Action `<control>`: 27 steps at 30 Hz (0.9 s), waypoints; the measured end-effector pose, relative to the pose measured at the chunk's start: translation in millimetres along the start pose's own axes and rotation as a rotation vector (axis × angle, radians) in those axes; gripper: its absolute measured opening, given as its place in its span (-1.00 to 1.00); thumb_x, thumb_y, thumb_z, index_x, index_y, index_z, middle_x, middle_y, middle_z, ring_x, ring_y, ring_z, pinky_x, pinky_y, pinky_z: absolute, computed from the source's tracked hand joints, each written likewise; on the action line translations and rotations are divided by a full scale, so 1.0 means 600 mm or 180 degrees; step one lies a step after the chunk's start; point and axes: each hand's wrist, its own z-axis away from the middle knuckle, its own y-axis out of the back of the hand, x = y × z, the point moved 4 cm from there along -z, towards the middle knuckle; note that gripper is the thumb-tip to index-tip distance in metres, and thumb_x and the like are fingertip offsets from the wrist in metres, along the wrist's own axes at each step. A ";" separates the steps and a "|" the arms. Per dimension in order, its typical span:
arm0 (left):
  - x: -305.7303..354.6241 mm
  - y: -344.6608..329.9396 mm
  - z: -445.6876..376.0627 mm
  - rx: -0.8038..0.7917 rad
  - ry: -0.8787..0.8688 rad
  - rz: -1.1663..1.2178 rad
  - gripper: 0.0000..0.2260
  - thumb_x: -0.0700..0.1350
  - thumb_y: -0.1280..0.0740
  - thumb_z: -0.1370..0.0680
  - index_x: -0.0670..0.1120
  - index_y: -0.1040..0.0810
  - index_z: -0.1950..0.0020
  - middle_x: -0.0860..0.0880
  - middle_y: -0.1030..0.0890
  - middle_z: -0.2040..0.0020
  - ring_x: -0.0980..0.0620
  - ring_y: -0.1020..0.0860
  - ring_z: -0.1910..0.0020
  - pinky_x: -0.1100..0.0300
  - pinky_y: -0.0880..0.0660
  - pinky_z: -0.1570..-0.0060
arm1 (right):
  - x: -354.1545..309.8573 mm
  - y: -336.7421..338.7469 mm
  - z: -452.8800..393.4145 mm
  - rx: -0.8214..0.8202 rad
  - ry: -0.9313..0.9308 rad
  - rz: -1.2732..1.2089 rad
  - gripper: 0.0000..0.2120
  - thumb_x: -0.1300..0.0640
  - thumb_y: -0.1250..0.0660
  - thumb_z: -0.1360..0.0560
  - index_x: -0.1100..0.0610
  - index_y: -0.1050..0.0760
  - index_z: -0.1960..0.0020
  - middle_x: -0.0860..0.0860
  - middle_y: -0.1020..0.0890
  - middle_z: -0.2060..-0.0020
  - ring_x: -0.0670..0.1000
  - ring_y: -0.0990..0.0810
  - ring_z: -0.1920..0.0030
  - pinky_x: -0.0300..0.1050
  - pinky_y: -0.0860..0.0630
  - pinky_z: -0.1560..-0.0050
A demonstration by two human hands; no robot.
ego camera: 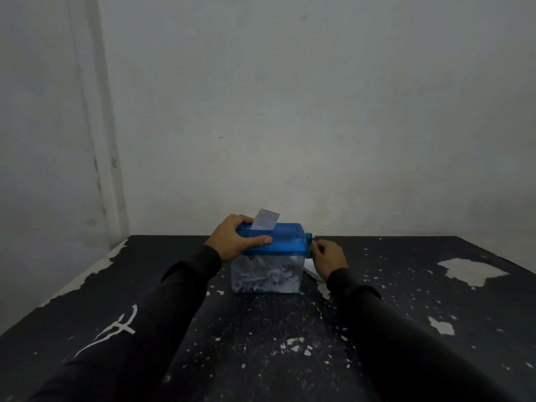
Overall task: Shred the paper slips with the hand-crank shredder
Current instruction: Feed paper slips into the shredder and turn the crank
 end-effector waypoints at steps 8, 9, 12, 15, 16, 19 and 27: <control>0.002 -0.003 0.001 -0.0097 -0.0032 -0.0072 -0.24 0.47 -0.56 -0.15 0.06 -0.61 -0.20 0.05 -0.59 -0.16 0.10 -0.60 -0.08 0.14 -0.59 -0.08 | -0.001 0.030 0.066 0.0236 0.0347 -0.0437 -0.48 -0.03 -0.17 -0.69 0.10 -0.39 0.42 -0.01 -0.46 0.50 -0.07 -0.37 0.48 -0.10 -0.30 0.38; 0.005 -0.004 0.002 -0.0073 -0.0036 -0.0071 -0.26 0.44 -0.57 -0.16 0.05 -0.61 -0.19 0.04 -0.58 -0.15 0.09 -0.60 -0.07 0.18 -0.58 -0.05 | -0.013 0.035 0.074 0.0273 0.0473 -0.0589 -0.50 0.00 -0.19 -0.69 0.05 -0.36 0.43 -0.07 -0.39 0.52 -0.15 -0.30 0.50 -0.13 -0.25 0.40; 0.008 -0.005 0.004 -0.0101 -0.0032 -0.0067 -0.25 0.45 -0.55 -0.15 0.05 -0.61 -0.19 0.04 -0.56 -0.14 0.10 -0.59 -0.07 0.31 -0.52 0.04 | -0.041 0.054 0.087 0.0355 0.0829 -0.1134 -0.65 -0.07 -0.19 -0.52 0.05 -0.38 0.40 -0.12 -0.36 0.50 -0.15 -0.33 0.46 -0.28 -0.27 0.40; 0.006 -0.004 0.003 -0.0128 -0.0030 -0.0100 -0.18 0.48 -0.52 -0.13 0.04 -0.59 -0.24 0.03 -0.55 -0.17 0.10 -0.58 -0.10 0.26 -0.53 -0.03 | -0.063 0.072 0.068 0.0270 0.0979 -0.1151 -0.73 0.01 -0.14 -0.49 0.09 -0.37 0.34 -0.03 -0.37 0.43 -0.15 -0.32 0.42 -0.19 -0.24 0.36; 0.006 -0.004 0.003 -0.0132 -0.0038 -0.0109 -0.17 0.49 -0.51 -0.13 0.04 -0.59 -0.25 0.02 -0.54 -0.17 0.09 -0.57 -0.11 0.22 -0.53 -0.07 | -0.070 0.077 0.057 0.0211 0.1001 -0.1134 -0.72 0.08 -0.14 -0.54 0.10 -0.39 0.33 -0.04 -0.39 0.42 -0.17 -0.34 0.41 -0.21 -0.25 0.35; 0.008 -0.002 0.003 -0.0148 -0.0026 -0.0064 -0.19 0.47 -0.51 -0.13 0.03 -0.58 -0.24 0.03 -0.53 -0.17 0.09 -0.57 -0.12 0.15 -0.54 -0.14 | -0.081 0.084 0.019 0.0100 0.0932 -0.1194 -0.67 0.11 -0.17 -0.67 0.17 -0.51 0.22 -0.09 -0.50 0.39 -0.18 -0.41 0.39 -0.25 -0.36 0.34; 0.002 -0.003 0.003 -0.0146 0.0001 0.0059 -0.23 0.44 -0.53 -0.15 0.08 -0.55 -0.23 0.05 -0.52 -0.20 0.08 -0.56 -0.16 0.12 -0.55 -0.19 | -0.091 0.077 -0.049 0.0533 0.0457 -0.1223 -0.79 -0.06 -0.37 -0.58 0.06 -0.43 -0.02 0.08 -0.57 0.25 -0.01 -0.51 0.29 -0.22 -0.45 0.31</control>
